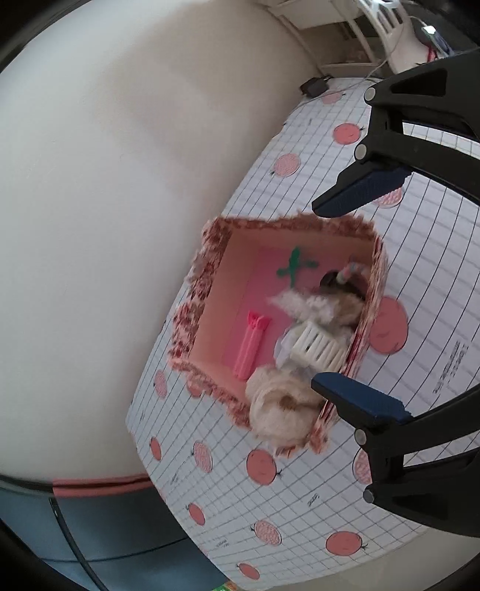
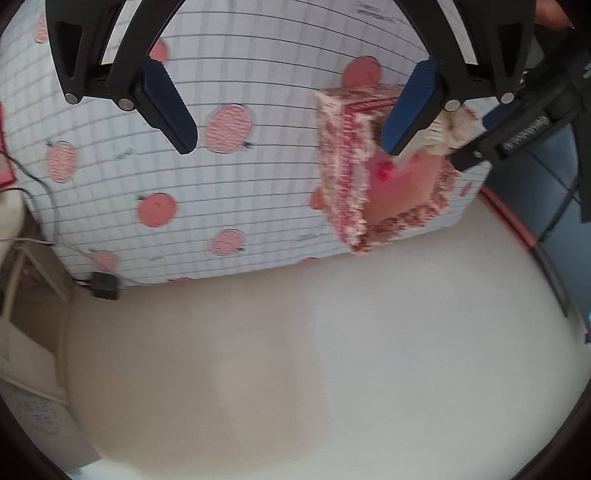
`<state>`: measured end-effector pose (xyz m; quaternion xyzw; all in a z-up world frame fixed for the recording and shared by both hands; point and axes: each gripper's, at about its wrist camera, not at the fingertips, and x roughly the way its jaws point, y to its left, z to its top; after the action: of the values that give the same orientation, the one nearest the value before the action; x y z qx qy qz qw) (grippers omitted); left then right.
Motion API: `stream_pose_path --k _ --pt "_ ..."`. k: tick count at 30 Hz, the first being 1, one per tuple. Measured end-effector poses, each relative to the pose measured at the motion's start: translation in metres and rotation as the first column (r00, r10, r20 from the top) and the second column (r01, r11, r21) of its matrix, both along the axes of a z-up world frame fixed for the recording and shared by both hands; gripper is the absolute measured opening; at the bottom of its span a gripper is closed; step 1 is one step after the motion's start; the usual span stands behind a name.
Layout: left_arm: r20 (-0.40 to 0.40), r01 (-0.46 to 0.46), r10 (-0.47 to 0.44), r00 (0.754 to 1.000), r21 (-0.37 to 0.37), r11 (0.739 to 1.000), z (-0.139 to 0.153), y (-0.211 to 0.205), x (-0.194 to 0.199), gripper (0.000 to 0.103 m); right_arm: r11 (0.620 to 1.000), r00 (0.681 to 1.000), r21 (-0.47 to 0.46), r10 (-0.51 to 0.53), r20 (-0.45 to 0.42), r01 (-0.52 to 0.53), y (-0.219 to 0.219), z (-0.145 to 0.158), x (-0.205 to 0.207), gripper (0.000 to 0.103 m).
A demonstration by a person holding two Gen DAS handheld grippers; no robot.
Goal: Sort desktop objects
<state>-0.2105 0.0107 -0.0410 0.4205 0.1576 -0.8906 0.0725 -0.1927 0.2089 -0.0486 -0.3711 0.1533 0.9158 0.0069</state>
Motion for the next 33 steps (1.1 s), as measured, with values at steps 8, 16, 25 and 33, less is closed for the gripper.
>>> stream_pose_path --k 8,16,25,33 --pt "-0.010 0.140 -0.140 0.990 -0.034 0.990 0.008 0.033 0.031 0.092 0.996 0.996 0.037 -0.080 0.034 0.079 0.030 -0.001 0.043 0.103" --pt "-0.035 0.258 -0.260 0.965 -0.056 0.965 0.035 0.054 0.079 0.102 0.978 0.975 0.000 -0.208 0.082 0.209 0.060 0.025 0.098 0.103" --pt "-0.083 0.270 -0.276 0.958 -0.075 0.960 0.070 0.046 0.129 0.103 0.982 0.980 0.026 -0.188 0.071 0.186 0.041 0.056 0.146 0.103" --pt "-0.109 0.292 -0.305 0.946 -0.123 0.949 0.094 0.040 0.164 0.103 0.979 0.977 0.050 -0.199 0.078 0.195 0.029 0.079 0.175 0.103"
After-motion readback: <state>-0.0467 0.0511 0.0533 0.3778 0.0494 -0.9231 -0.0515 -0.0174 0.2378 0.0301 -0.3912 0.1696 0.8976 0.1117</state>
